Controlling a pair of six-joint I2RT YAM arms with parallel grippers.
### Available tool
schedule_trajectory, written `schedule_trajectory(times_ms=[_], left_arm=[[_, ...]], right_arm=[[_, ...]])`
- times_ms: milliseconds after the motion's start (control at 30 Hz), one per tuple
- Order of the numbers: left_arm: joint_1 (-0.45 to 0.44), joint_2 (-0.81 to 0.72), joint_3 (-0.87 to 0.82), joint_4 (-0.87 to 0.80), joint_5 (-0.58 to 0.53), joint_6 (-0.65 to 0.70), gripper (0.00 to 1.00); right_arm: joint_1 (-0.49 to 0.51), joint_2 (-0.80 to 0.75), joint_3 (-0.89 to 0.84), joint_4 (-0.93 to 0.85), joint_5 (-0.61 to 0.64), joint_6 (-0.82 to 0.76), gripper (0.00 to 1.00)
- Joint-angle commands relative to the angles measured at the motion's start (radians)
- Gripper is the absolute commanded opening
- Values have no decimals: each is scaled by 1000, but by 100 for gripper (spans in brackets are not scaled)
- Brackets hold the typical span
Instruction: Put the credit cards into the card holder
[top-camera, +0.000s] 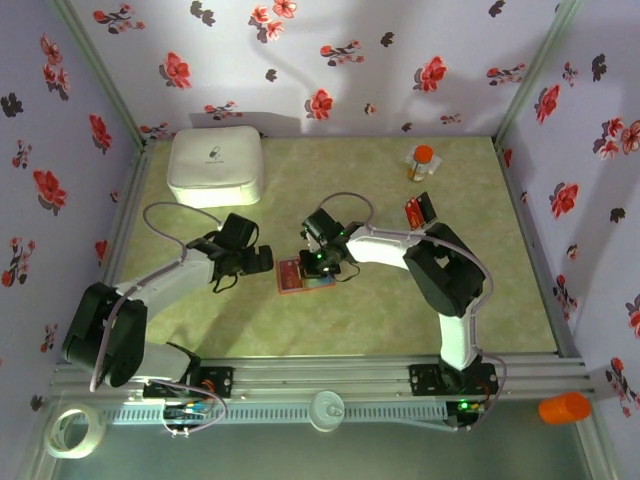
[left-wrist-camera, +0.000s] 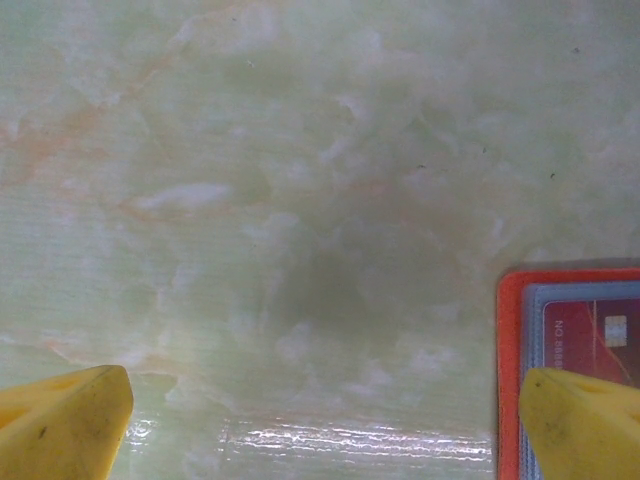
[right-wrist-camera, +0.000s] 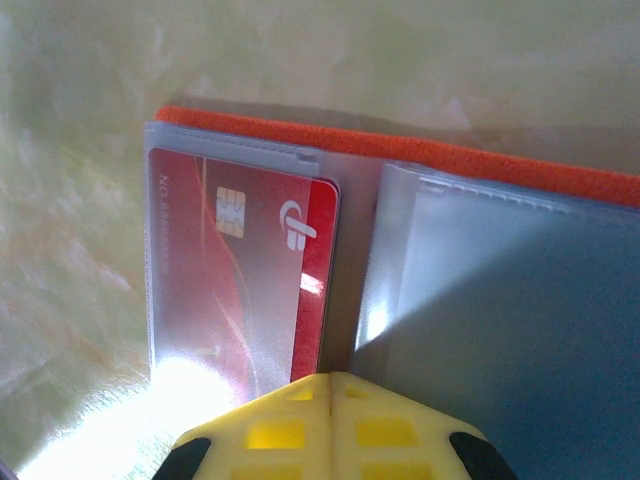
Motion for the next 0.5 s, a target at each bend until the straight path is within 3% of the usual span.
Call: schedule_trajectory(times_ms=[0, 467], left_arm=[[6, 6, -4, 5, 11, -6, 100], [4, 7, 12, 27, 44, -31, 100]], right_arm=[[1, -29, 18, -53, 10, 1, 9], [-89, -209, -19, -158, 101, -61, 35]])
